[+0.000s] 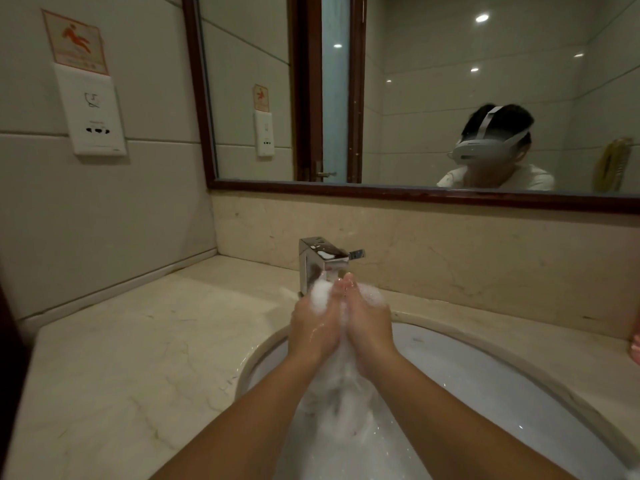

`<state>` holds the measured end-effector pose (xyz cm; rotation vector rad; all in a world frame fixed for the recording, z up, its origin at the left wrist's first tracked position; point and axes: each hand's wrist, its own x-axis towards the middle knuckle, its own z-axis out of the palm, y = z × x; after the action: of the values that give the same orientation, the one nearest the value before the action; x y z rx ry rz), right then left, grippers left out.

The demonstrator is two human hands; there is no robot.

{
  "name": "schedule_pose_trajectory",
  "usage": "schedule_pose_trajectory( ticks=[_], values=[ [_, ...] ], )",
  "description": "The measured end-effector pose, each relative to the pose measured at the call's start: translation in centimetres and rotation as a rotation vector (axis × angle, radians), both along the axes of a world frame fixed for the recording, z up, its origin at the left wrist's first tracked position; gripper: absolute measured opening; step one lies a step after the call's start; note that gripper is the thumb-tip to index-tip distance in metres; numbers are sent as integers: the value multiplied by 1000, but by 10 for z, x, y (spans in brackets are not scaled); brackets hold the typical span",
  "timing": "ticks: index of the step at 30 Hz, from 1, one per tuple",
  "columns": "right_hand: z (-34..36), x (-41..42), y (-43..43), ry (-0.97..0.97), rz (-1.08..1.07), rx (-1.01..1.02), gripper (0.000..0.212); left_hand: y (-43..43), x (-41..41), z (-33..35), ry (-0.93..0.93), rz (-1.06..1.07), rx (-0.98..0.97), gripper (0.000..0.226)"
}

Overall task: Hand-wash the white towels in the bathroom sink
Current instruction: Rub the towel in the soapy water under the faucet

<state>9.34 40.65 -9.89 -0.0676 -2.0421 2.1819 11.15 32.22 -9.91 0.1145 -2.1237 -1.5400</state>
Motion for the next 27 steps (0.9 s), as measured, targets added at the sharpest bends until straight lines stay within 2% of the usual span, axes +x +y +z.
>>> schedule_pose_trajectory(
  ticks=[3, 5, 7, 10, 12, 14, 16, 17, 19, 20, 23, 25, 27],
  values=[
    [5, 4, 3, -136, -4, 80, 58, -4, -3, -1, 59, 30, -57, 43],
    [6, 0, 4, -130, -64, 121, 68, -4, -5, -2, 73, 35, -97, 42],
    [4, -2, 2, -92, -110, 91, 69, -3, -8, -1, 24, 31, -87, 42],
    [4, -4, 2, -96, -30, 50, 60, -6, -12, 4, -97, 34, 47, 49],
    [1, -9, 7, -200, 18, -49, 61, -12, -14, 7, -189, 43, 144, 62],
    [-3, -15, 12, -273, 8, -148, 57, -17, -18, 5, -252, -81, 355, 72],
    [-6, -20, 15, -296, -70, -187, 60, -17, -13, 6, -314, -171, 456, 55],
    [-6, -22, 17, -276, -108, -205, 63, -18, -13, 4, -326, -207, 408, 44],
    [-9, -28, 22, -261, -120, -237, 72, -21, -16, -4, -301, -216, 310, 38],
    [-10, -30, 23, -264, -99, -258, 74, -20, -16, -5, -280, -202, 299, 43],
    [-6, -26, 24, -248, 71, -269, 76, -15, -15, -2, -213, -61, 223, 78],
    [-1, -17, 21, -193, 126, -229, 64, -14, -12, 1, -140, 6, 199, 84],
    [0, -14, 19, -144, 101, -236, 45, -10, -10, 3, -130, -29, 243, 83]
  ],
)
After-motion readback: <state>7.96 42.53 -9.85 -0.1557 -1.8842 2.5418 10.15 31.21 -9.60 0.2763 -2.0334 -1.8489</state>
